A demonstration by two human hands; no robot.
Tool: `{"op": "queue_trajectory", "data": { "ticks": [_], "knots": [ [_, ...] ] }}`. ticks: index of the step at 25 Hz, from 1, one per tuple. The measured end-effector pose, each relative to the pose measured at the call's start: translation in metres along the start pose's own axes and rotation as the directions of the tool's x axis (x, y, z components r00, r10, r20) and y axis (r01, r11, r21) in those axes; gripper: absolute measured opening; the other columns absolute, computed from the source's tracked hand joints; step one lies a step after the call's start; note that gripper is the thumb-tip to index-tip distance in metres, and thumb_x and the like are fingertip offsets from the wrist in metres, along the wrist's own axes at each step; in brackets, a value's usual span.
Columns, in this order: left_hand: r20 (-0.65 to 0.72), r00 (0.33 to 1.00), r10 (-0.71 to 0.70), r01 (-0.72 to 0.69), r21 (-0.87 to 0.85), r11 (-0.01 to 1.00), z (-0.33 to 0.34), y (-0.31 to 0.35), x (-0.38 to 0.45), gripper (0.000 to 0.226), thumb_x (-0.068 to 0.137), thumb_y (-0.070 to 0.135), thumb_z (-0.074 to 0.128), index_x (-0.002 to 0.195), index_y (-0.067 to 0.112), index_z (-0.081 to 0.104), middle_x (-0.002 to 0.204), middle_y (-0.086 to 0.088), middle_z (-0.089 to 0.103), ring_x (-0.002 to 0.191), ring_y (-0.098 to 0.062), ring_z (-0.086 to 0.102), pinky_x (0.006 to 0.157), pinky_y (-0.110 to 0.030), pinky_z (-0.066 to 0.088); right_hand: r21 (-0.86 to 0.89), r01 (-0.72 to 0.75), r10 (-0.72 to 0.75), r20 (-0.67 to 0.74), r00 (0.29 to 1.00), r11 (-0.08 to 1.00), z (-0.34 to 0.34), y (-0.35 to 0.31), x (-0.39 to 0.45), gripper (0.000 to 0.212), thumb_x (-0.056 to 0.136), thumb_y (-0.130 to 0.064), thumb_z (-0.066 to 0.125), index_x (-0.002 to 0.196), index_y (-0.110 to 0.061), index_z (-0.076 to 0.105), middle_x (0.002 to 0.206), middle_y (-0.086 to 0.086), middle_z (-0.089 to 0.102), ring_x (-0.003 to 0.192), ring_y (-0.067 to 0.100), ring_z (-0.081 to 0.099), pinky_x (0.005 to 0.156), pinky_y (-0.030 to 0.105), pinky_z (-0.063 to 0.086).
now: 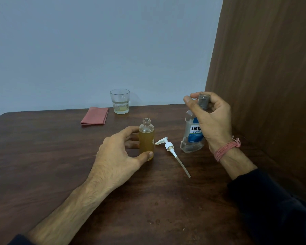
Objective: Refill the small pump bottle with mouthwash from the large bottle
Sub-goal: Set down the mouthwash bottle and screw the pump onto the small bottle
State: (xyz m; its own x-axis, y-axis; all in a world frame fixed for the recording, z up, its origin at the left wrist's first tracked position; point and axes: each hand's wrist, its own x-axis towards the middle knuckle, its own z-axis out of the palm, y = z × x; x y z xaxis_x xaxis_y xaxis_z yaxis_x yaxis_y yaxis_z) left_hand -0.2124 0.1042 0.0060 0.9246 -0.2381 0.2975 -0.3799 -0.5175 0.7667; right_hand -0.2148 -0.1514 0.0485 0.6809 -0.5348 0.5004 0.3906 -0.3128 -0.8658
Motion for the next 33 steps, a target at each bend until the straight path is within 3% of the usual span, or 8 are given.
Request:
{"op": "queue_trajectory", "data": {
  "ticks": [7, 13, 16, 18, 21, 25, 29, 33],
  "knots": [
    [0.003, 1.000, -0.006, 0.006, 0.004, 1.000, 0.000, 0.001, 0.000, 0.068, 0.079, 0.039, 0.104, 0.139, 0.047, 0.072, 0.119, 0.027, 0.083, 0.108, 0.008, 0.079, 0.115, -0.045, 0.060, -0.130, 0.128, -0.142, -0.113, 0.983, 0.983, -0.002, -0.008, -0.002, 0.067, 0.083, -0.052, 0.089, 0.138, -0.024, 0.061, 0.131, -0.008, 0.064, 0.119, 0.006, 0.064, 0.100, 0.033, 0.059],
    [0.006, 1.000, -0.003, 0.003, 0.014, 1.000, -0.001, 0.000, 0.000, 0.067, 0.080, 0.039, 0.103, 0.138, 0.048, 0.071, 0.119, 0.030, 0.082, 0.108, 0.010, 0.079, 0.114, -0.044, 0.061, -0.403, 0.558, -0.647, -0.123, 0.752, 0.725, -0.001, -0.022, -0.018, 0.040, 0.091, -0.031, 0.086, 0.123, -0.010, 0.071, 0.119, 0.007, 0.062, 0.113, 0.016, 0.055, 0.094, 0.037, 0.051],
    [-0.006, 1.000, -0.001, 0.001, 0.039, 0.999, -0.001, 0.001, -0.001, 0.065, 0.080, 0.041, 0.102, 0.136, 0.048, 0.071, 0.119, 0.031, 0.081, 0.110, 0.011, 0.078, 0.113, -0.044, 0.062, -0.425, 0.690, -0.776, -0.046, 0.630, 0.586, 0.003, -0.028, -0.025, 0.027, 0.092, -0.021, 0.086, 0.111, -0.005, 0.076, 0.104, 0.011, 0.065, 0.101, 0.010, 0.050, 0.080, 0.039, 0.051],
    [-0.024, 1.000, -0.007, 0.008, 0.071, 0.997, -0.002, 0.003, -0.001, 0.064, 0.080, 0.045, 0.102, 0.135, 0.050, 0.071, 0.119, 0.032, 0.080, 0.111, 0.011, 0.076, 0.114, -0.044, 0.061, -0.360, 0.752, -0.798, 0.032, 0.602, 0.553, 0.007, -0.031, -0.031, 0.020, 0.093, -0.016, 0.084, 0.106, -0.004, 0.075, 0.092, 0.009, 0.066, 0.087, 0.009, 0.054, 0.071, 0.037, 0.051],
    [-0.051, 0.999, -0.019, 0.024, 0.097, 0.995, -0.002, 0.003, -0.001, 0.065, 0.079, 0.047, 0.102, 0.135, 0.049, 0.070, 0.118, 0.031, 0.080, 0.112, 0.010, 0.075, 0.112, -0.045, 0.062, -0.266, 0.758, -0.737, 0.194, 0.647, 0.595, 0.015, -0.034, -0.044, 0.012, 0.096, -0.019, 0.082, 0.104, -0.011, 0.075, 0.074, -0.001, 0.061, 0.064, 0.001, 0.051, 0.059, 0.030, 0.050],
    [-0.109, 0.994, -0.027, 0.040, 0.122, 0.992, -0.004, 0.000, 0.000, 0.064, 0.079, 0.046, 0.102, 0.135, 0.046, 0.071, 0.116, 0.028, 0.080, 0.109, 0.009, 0.075, 0.111, -0.043, 0.063, -0.441, 0.691, -0.561, 0.404, 0.722, 0.572, 0.022, -0.036, -0.054, 0.011, 0.100, -0.037, 0.073, 0.104, -0.027, 0.069, 0.074, -0.013, 0.058, 0.058, 0.000, 0.050, 0.058, 0.035, 0.055],
    [-0.158, 0.987, -0.040, 0.062, 0.137, 0.989, -0.005, -0.005, 0.002, 0.060, 0.078, 0.048, 0.100, 0.131, 0.048, 0.072, 0.107, 0.030, 0.079, 0.096, 0.014, 0.074, 0.099, -0.034, 0.065, -0.619, 0.656, -0.295, 0.591, 0.751, 0.432, 0.027, -0.038, -0.056, 0.009, 0.105, -0.041, 0.061, 0.110, -0.034, 0.059, 0.090, -0.013, 0.059, 0.081, 0.016, 0.066, 0.075, 0.043, 0.062],
    [-0.170, 0.985, -0.032, 0.051, 0.105, 0.993, -0.003, -0.006, 0.000, 0.057, 0.077, 0.046, 0.098, 0.127, 0.050, 0.072, 0.105, 0.032, 0.079, 0.095, 0.013, 0.074, 0.097, -0.033, 0.066, -0.706, 0.610, -0.014, 0.650, 0.760, 0.359, 0.032, -0.035, -0.061, 0.036, 0.105, -0.040, 0.061, 0.141, -0.037, 0.052, 0.131, -0.007, 0.052, 0.105, 0.029, 0.068, 0.087, 0.045, 0.056]
  ]
}}
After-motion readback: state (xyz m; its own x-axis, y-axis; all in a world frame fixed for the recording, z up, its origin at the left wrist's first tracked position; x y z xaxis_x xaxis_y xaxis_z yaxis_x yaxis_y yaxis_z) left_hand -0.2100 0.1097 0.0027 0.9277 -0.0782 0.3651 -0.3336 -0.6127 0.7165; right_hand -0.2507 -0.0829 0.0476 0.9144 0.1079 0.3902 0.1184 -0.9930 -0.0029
